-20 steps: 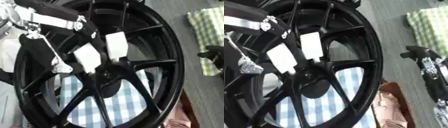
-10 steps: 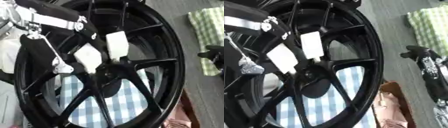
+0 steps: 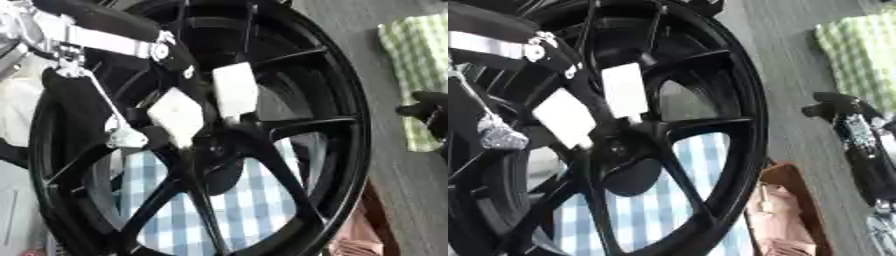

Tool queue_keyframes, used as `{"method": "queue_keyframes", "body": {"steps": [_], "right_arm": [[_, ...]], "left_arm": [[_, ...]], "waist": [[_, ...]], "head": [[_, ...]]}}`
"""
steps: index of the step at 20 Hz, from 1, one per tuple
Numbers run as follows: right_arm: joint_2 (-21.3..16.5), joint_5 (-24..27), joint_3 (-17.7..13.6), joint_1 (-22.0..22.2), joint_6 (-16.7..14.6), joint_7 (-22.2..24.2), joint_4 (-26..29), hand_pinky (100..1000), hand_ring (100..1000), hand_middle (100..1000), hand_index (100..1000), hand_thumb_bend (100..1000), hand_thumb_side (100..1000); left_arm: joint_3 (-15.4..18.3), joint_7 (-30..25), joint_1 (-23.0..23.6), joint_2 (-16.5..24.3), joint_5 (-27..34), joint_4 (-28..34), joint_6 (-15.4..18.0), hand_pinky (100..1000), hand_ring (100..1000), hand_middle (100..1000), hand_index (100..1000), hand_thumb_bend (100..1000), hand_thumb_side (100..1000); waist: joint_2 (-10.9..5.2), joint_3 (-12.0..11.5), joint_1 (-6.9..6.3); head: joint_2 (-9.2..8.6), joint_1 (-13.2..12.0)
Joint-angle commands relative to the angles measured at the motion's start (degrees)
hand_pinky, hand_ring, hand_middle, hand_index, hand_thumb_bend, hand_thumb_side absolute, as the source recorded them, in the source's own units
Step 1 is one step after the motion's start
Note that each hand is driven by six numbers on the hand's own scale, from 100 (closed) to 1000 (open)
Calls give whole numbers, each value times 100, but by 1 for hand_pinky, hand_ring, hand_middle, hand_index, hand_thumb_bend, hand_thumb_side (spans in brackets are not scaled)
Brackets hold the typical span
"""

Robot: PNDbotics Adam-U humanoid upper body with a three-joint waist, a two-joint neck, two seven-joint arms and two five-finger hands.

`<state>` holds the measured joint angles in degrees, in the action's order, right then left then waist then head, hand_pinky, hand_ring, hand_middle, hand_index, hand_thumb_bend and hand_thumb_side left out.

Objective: Pull the pin out of the wheel hub.

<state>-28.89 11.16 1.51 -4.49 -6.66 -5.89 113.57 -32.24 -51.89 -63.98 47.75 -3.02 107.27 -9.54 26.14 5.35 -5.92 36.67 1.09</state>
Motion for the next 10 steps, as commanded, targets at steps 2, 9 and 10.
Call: {"method": "queue_keyframes", "body": {"steps": [2,9,10], "right_arm": [[-50,20,-7,-17,-5,21,102,935,746,588,771,100,853],[-37,31,-14,5,11,17,102,936,747,588,773,100,857],[-37,30,-15,10,13,16,102,936,747,588,773,100,857]], "left_arm": [[76,-7,-64,59,-127,-15,51,769,594,348,603,144,100],[188,-7,-78,57,-234,-12,105,728,531,253,503,100,100],[217,-7,-79,59,-224,-7,96,726,527,250,499,100,100]], "waist": [[-104,8,29],[-123,-3,30],[-128,-7,31]], "head": [[-46,-19],[-18,-6],[-16,-8]]}}
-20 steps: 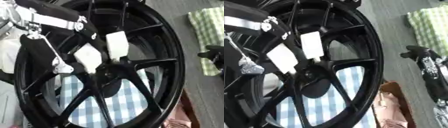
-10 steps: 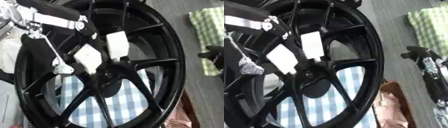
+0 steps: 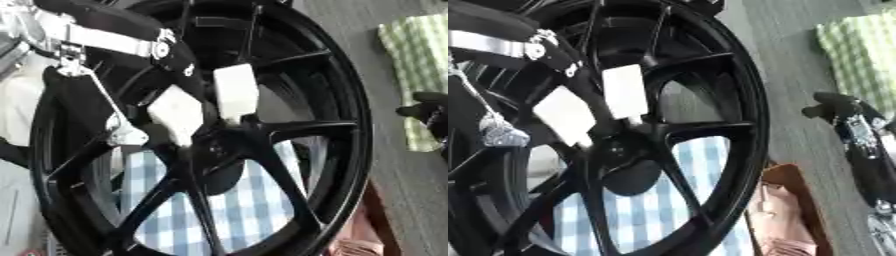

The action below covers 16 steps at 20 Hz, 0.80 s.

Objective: Pull the pin out of the wheel hub.

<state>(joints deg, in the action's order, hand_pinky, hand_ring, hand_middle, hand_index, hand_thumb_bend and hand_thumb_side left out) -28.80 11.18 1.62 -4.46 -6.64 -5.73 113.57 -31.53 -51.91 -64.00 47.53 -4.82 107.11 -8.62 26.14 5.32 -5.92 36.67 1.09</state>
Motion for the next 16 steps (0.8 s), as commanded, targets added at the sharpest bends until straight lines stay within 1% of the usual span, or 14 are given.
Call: {"method": "queue_keyframes", "body": {"steps": [1,16], "right_arm": [[-46,26,-27,12,12,0,102,936,747,588,773,100,859],[-60,60,-47,23,16,9,102,937,749,589,775,100,853]], "left_arm": [[171,-6,-78,87,-29,18,-5,724,523,248,496,100,100],[458,-6,-173,134,18,143,-128,710,494,198,446,100,100]], "waist": [[-133,-7,31],[-189,-43,13]], "head": [[-20,-7],[-7,8]]}}
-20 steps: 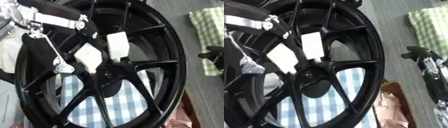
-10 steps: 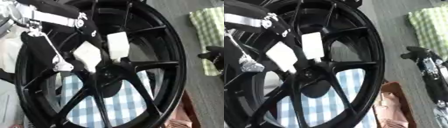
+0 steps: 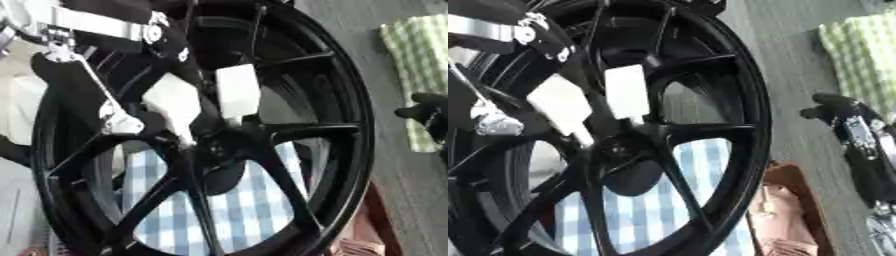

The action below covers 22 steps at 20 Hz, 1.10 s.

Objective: Pull the pin out of the wheel hub.

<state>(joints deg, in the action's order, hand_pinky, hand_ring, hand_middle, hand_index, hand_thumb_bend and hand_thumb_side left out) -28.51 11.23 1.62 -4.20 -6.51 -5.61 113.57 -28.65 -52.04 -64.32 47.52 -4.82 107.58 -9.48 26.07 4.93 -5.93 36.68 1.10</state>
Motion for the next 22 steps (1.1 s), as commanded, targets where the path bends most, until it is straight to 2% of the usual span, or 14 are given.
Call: {"method": "queue_keyframes", "body": {"steps": [1,11,16,22], "right_arm": [[-89,60,-51,-3,2,-5,102,937,749,589,775,100,852],[-113,88,-98,62,-36,-20,102,938,749,588,775,100,844],[-128,97,-107,99,-46,-16,102,938,750,588,775,100,840],[-135,102,-134,147,-66,-47,102,938,750,589,775,100,835]], "left_arm": [[189,8,-151,139,32,110,-56,710,492,195,443,100,100],[445,8,-271,203,150,175,-141,707,488,188,436,100,100],[674,8,-226,311,199,211,-148,708,486,187,436,100,100],[1287,58,-9,630,409,340,-130,703,482,183,433,100,100]], "waist": [[-186,-7,13],[-270,-76,24],[-320,-117,30],[-359,-212,41]], "head": [[-3,8],[34,24],[74,56],[132,129]]}}
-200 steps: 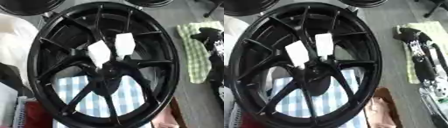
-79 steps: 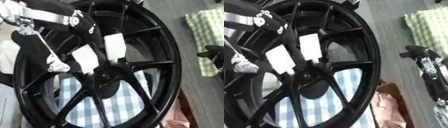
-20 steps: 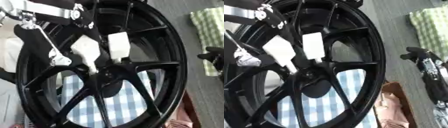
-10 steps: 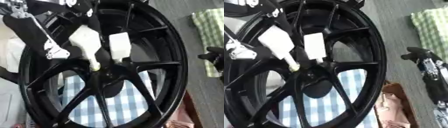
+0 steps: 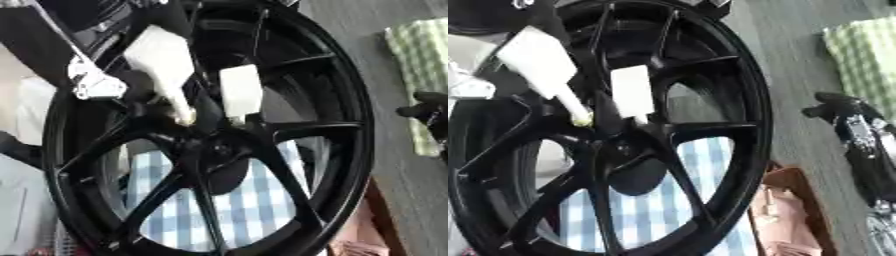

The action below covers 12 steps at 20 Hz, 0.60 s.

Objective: Pull the pin out of the wheel hub.

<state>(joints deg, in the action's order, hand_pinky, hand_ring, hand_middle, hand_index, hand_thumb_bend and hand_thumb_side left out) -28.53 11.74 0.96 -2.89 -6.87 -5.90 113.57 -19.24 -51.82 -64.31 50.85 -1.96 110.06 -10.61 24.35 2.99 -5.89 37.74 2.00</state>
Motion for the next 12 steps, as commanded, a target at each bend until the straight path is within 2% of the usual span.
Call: {"method": "queue_keyframes", "body": {"steps": [1,5,12], "right_arm": [[-132,50,-77,30,-37,-25,102,938,750,589,775,100,836],[-134,36,-95,79,-24,-58,102,939,750,590,776,100,835],[-133,33,-133,141,-55,-86,102,939,752,590,776,100,828]], "left_arm": [[467,93,59,367,170,76,-27,702,481,182,433,100,100],[810,351,330,569,336,-47,-43,700,479,180,434,100,100],[1471,1033,1039,1091,515,-505,2,704,473,174,434,100,100]], "waist": [[-194,-36,41],[-233,-114,54],[-282,-257,85]], "head": [[34,58],[84,113],[52,201]]}}
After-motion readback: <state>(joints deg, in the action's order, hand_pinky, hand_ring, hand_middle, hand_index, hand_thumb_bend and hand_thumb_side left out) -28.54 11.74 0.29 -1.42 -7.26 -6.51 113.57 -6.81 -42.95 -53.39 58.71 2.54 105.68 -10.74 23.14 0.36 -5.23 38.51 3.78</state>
